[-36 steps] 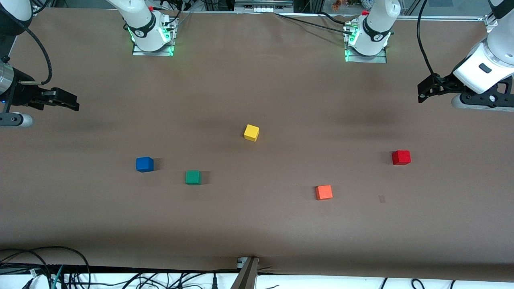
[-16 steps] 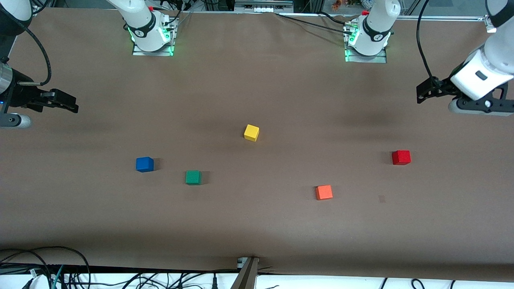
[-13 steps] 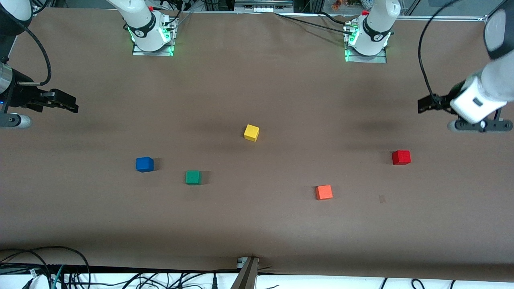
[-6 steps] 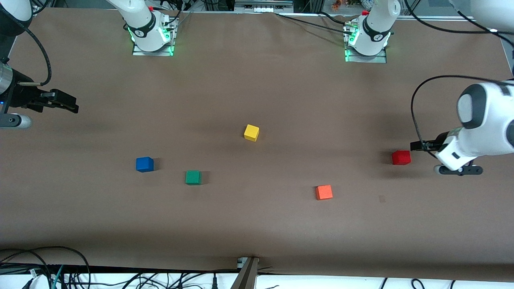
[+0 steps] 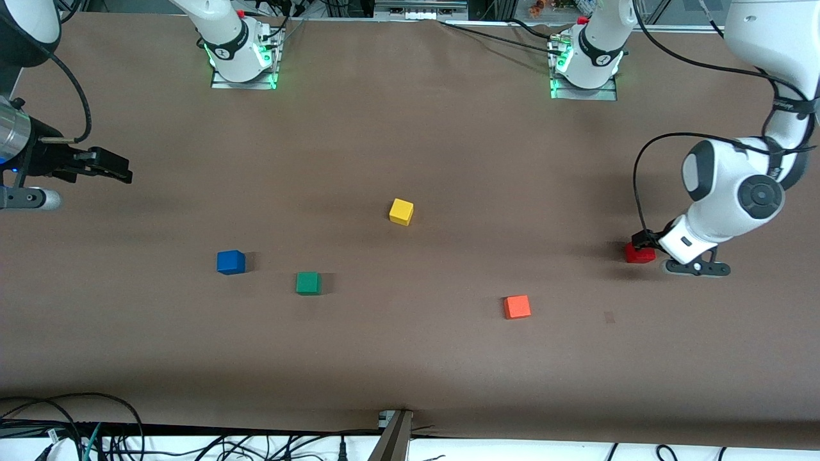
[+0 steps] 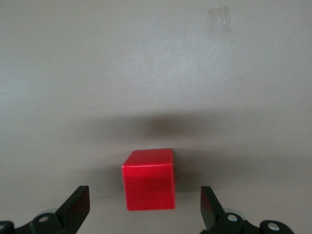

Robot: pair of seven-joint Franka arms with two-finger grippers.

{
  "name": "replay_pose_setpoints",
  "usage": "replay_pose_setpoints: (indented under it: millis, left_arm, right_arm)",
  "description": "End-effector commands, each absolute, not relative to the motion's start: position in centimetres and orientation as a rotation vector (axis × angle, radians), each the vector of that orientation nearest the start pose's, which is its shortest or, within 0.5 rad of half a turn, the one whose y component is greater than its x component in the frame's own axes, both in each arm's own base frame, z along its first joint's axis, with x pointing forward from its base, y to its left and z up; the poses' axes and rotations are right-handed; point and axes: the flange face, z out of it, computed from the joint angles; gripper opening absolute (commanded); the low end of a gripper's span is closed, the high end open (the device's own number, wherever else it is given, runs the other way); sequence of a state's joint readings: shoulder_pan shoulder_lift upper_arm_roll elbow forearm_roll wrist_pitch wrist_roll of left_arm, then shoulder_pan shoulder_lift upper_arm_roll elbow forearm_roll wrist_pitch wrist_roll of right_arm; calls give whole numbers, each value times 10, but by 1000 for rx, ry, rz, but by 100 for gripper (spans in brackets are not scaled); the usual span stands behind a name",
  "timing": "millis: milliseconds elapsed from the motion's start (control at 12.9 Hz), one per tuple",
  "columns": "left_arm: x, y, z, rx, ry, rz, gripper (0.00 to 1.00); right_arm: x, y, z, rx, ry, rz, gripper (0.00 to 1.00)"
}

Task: Pass red block to right arm, stack on blue
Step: 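Lower the left gripper over the red cube and close on it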

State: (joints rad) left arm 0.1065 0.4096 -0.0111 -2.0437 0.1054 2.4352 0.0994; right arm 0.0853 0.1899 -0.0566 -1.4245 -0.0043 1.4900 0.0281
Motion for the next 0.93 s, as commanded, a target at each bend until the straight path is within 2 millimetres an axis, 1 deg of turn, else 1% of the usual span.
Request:
replay_pose_setpoints:
  millis: [0,77,232,464,618,695,773,850]
  left_arm:
    - [590,56,216,-3069,222,16,100]
    - [589,55,210,-3069,232,28,100]
    - [589,55,201,-3072,234,42,100]
    - [589,55,181,-3075,237,13,100]
    - [589,55,182,-3074,234,10,58]
    - [588,56,182,-3076,230,15,43]
    - [588,56,182,-3075,234,22,36]
    - [587,57,182,-3076,229,27,23]
  right_arm:
    - [605,22,574,-3141,-3,204,100]
    - [607,21,569,-3140,-8,219,100]
    - [607,21,568,-3142,-1,221,100]
    - [606,21,565,-3140,-13,245,100]
    - [606,20,565,-3140,-10,245,100]
    - [606,20,565,-3140,-10,245,100]
    - [606,20,565,-3140,-10,245,100]
    - [607,20,564,-3140,-10,245,100]
